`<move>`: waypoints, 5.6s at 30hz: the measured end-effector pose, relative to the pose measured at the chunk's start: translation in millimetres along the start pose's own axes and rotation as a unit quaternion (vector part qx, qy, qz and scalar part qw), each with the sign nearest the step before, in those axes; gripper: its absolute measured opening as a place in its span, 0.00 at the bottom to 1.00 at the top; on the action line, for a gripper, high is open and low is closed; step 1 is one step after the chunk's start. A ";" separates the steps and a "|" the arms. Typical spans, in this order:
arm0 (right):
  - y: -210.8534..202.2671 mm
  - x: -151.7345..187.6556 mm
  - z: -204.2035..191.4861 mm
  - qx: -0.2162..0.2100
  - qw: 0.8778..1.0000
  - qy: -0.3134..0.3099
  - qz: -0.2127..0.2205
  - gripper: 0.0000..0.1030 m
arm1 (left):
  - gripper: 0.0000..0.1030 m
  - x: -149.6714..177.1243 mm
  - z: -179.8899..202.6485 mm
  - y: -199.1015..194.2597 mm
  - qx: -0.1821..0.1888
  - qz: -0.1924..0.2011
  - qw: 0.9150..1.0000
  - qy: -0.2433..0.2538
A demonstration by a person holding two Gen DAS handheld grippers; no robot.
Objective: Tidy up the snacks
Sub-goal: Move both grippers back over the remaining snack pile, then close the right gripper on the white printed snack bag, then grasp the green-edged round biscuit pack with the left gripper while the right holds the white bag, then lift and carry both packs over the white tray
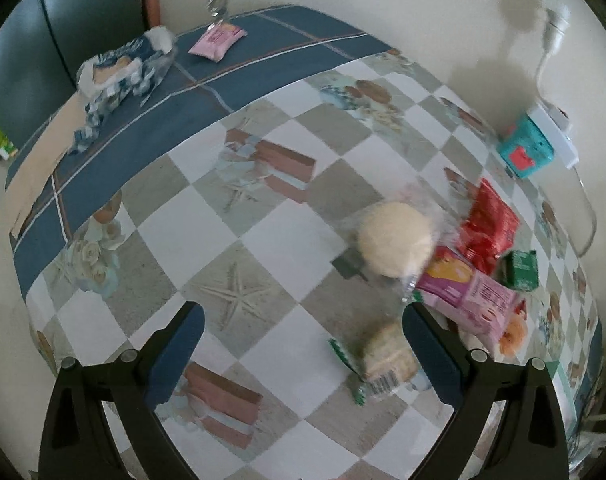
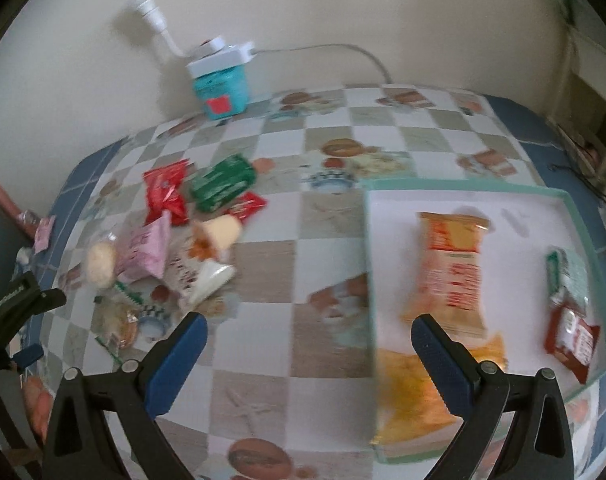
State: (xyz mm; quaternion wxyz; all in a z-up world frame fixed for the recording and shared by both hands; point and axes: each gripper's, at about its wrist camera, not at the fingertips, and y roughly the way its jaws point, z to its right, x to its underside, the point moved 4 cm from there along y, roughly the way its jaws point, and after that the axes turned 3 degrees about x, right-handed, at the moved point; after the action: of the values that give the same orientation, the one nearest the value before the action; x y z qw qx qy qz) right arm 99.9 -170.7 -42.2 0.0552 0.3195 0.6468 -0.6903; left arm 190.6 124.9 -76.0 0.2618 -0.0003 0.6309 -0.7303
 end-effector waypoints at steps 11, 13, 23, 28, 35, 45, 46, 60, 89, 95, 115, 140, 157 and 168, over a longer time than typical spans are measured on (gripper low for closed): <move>35.1 -5.4 -62.3 -0.008 0.996 -0.086 -0.025 1.00 | 0.97 -1.0 -0.7 34.9 0.023 -0.042 0.999 -0.011; 42.7 -5.8 -67.7 -0.007 0.995 -0.099 -0.032 1.00 | 0.96 0.0 3.0 40.8 0.027 -0.052 0.998 -0.007; 72.8 -10.1 -85.7 -0.011 0.988 -0.149 -0.043 1.00 | 0.97 8.3 34.1 58.7 0.045 -0.086 0.995 0.025; 82.6 -11.2 -94.2 -0.011 0.984 -0.174 -0.037 1.00 | 0.97 10.6 45.6 63.5 0.030 -0.090 0.995 0.041; 95.2 -15.5 -100.8 -0.016 0.984 -0.173 -0.043 0.97 | 0.97 7.2 45.5 66.8 0.021 -0.091 0.995 0.042; 98.2 -11.0 -110.6 -0.024 0.982 -0.182 -0.043 0.73 | 0.97 7.0 36.4 65.1 0.017 -0.093 0.995 0.038; 97.3 -10.4 -110.4 -0.026 0.982 -0.183 -0.043 0.71 | 0.97 7.3 36.1 64.8 0.016 -0.093 0.995 0.039; 82.3 8.9 -85.9 -0.013 0.985 -0.169 -0.042 0.67 | 0.97 14.4 39.1 63.9 0.021 -0.101 0.993 0.052; 61.6 36.7 -29.8 0.017 0.994 -0.097 -0.055 0.67 | 0.97 61.2 108.7 67.0 -0.042 -0.090 0.969 0.224; 60.3 37.0 -29.9 0.021 0.994 -0.096 -0.056 0.67 | 0.96 63.0 110.2 63.7 -0.040 -0.087 0.969 0.229; 57.5 38.0 -29.4 0.026 0.994 -0.094 -0.058 0.67 | 0.90 48.5 125.7 39.1 -0.051 -0.040 0.952 0.298; 52.5 37.7 -31.8 0.028 0.994 -0.089 -0.053 0.65 | 0.50 42.1 105.4 39.2 -0.021 -0.051 0.963 0.266; 27.9 26.9 -32.4 0.020 0.997 -0.076 -0.021 0.64 | 0.50 42.3 104.5 17.9 -0.017 -0.033 0.966 0.254; 16.4 18.5 -19.0 0.010 0.999 -0.051 -0.006 0.64 | 0.50 37.5 110.8 -11.4 -0.023 -0.004 0.967 0.255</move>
State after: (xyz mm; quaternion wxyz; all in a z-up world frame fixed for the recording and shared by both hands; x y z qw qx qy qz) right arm 100.3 -149.4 -64.9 0.0812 0.2807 0.6378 -0.7126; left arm 190.5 9.2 -55.3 0.0892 0.1774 0.6935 -0.6925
